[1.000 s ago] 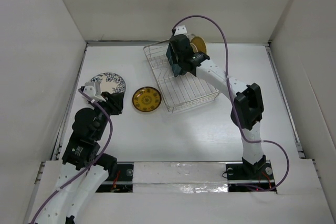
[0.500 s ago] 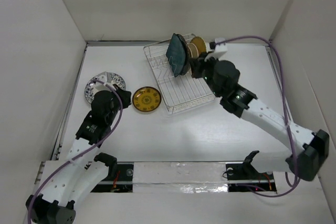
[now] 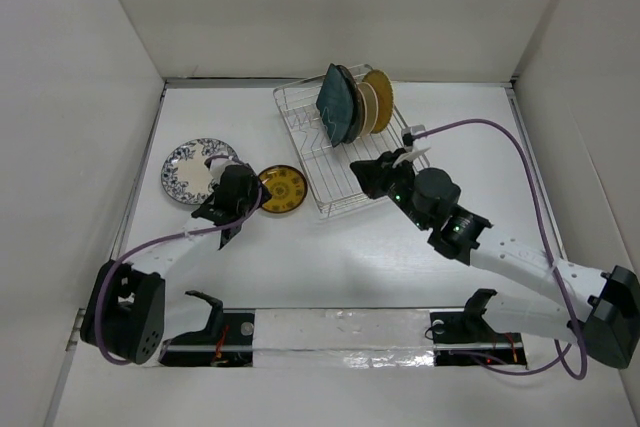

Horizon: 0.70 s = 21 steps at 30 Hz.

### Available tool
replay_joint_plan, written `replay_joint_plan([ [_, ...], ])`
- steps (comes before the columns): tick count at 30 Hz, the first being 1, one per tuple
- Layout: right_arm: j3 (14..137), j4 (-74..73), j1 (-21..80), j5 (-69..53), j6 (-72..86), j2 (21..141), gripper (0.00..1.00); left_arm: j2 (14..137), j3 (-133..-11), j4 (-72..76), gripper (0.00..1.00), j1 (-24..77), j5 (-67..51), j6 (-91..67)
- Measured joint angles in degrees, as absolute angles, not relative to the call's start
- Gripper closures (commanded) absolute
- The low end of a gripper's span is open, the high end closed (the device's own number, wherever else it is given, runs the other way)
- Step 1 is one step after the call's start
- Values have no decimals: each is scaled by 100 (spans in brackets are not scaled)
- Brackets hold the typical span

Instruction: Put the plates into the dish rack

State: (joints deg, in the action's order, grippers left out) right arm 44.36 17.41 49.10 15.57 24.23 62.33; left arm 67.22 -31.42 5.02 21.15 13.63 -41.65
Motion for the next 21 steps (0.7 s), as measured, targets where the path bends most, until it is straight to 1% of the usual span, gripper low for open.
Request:
replay_joint_plan([
  [3, 4215, 1726, 4910, 1492, 2443, 5986, 79, 7041, -3142, 670, 52, 2115, 1605, -4235],
  [7, 4136, 1708, 4910, 1372, 2443, 5959, 79, 7400, -3144, 891, 52, 2112, 1765, -4276],
  [13, 3957, 1706, 4910, 1275, 2440, 5964, 80, 8281, -3317, 1236, 59, 2112, 1538, -4272],
  [18, 3938, 1717, 4910, 1168, 2443, 6051, 81, 8517, -3339, 1590, 63, 2112, 1354, -4300],
  [19, 3938, 1717, 4910, 1149, 2445, 6084, 81, 8536, -3336, 1645, 64, 2112, 1332, -4316],
  [21, 3938, 1717, 4908, 1103, 2447, 6156, 81, 8549, -3334, 1697, 83, 2112, 1291, -4355],
])
